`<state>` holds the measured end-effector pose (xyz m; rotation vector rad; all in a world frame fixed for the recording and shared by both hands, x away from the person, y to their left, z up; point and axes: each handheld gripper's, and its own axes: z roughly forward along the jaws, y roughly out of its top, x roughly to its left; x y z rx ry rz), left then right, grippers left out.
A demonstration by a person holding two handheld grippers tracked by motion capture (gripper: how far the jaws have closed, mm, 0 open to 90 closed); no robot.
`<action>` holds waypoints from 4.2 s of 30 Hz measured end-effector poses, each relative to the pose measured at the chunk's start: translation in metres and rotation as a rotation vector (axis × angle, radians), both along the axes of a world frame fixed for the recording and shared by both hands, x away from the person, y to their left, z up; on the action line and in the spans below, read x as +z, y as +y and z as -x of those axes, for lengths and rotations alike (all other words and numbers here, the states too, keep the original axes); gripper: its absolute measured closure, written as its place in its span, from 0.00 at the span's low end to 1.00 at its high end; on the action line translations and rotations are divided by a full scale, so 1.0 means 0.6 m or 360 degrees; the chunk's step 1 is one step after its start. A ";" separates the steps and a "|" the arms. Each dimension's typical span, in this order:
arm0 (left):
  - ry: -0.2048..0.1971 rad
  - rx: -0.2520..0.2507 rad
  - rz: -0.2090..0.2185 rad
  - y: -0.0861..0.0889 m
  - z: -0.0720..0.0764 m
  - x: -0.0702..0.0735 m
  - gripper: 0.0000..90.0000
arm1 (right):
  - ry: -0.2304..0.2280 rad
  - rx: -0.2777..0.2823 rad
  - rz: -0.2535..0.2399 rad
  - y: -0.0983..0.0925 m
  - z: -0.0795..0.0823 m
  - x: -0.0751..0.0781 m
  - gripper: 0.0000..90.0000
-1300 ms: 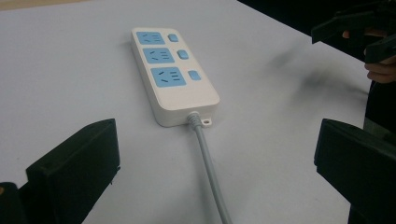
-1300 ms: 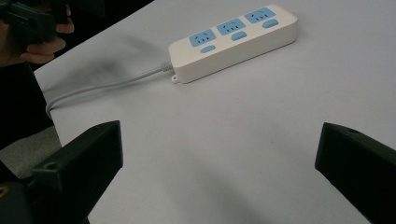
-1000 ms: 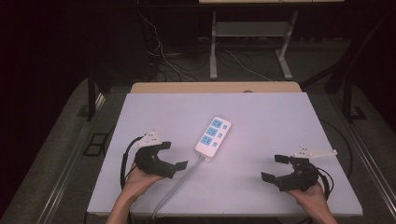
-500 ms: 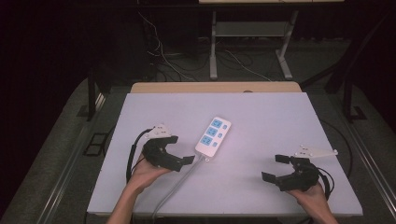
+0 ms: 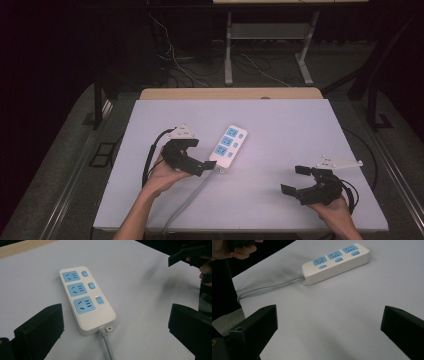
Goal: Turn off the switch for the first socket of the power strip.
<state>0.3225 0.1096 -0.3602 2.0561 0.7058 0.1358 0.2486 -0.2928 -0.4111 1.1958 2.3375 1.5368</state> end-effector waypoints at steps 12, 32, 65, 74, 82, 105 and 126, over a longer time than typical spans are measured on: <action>0.0001 -0.0042 -0.0071 -0.022 -0.020 0.012 0.00 | -0.0005 -0.0014 -0.0007 -0.003 0.000 0.001 0.01; 0.0028 -0.0178 -0.0276 -0.074 -0.064 0.024 0.00 | -0.0007 -0.0022 -0.0006 -0.007 0.000 0.000 0.01; 0.0151 -0.0329 -0.0455 -0.125 -0.123 -0.011 0.64 | -0.0007 -0.0014 0.0005 -0.006 0.001 -0.001 0.01; 0.0163 -0.0358 -0.0504 -0.136 -0.128 -0.026 0.82 | -0.0011 -0.0025 0.0012 -0.007 0.002 0.000 0.01; 0.0211 -0.0377 -0.0536 -0.143 -0.136 -0.041 0.99 | -0.0019 -0.0031 0.0014 -0.009 0.002 0.000 0.01; 0.0282 -0.0365 -0.0544 -0.151 -0.150 -0.074 1.00 | -0.0033 -0.0043 0.0010 -0.013 0.005 0.003 0.01; 0.0221 -0.0269 -0.0541 -0.153 -0.133 -0.078 1.00 | -0.0053 -0.0075 0.0002 -0.016 0.008 0.006 0.01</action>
